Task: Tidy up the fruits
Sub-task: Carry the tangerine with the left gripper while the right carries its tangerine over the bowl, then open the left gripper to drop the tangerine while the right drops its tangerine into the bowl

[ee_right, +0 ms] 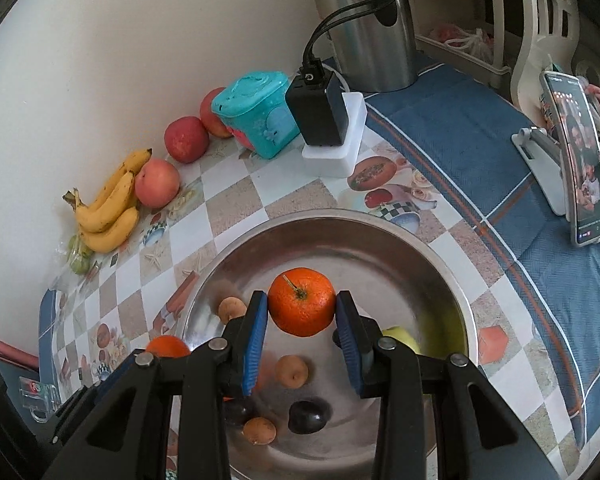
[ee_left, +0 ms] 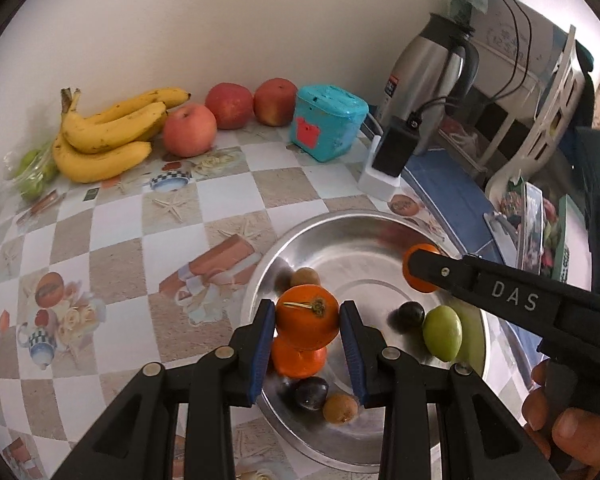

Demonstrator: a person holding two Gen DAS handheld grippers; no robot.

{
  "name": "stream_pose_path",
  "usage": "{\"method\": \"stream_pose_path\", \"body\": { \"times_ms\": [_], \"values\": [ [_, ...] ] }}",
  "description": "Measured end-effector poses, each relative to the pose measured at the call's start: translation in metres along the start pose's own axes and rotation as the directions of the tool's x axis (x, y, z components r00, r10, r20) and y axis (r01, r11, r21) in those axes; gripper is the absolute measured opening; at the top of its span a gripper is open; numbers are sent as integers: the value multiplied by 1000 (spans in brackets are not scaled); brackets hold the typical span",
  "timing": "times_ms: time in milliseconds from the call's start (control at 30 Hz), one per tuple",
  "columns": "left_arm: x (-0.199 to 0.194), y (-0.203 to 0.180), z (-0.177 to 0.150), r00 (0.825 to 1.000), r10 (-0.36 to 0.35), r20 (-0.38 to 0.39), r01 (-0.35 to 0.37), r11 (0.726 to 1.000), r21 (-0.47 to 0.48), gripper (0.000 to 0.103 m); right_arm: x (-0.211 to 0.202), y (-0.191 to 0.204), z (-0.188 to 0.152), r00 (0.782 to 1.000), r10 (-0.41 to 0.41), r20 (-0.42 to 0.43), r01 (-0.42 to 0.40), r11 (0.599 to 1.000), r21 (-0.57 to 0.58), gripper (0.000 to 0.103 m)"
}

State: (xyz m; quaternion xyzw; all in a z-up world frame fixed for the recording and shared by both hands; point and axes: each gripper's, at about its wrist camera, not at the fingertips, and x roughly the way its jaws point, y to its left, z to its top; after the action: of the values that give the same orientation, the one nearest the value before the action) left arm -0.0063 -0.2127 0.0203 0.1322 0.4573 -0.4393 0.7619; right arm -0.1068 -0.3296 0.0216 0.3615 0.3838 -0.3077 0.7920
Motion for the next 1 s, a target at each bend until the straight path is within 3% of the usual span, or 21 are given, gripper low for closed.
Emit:
{"method": "stream_pose_path", "body": {
  "times_ms": [1000],
  "values": [
    [12, 0, -4, 999, 42, -2, -42, 999, 29, 36, 25, 8, -10, 996, -31, -79, 27, 998, -50, 37]
  ]
}}
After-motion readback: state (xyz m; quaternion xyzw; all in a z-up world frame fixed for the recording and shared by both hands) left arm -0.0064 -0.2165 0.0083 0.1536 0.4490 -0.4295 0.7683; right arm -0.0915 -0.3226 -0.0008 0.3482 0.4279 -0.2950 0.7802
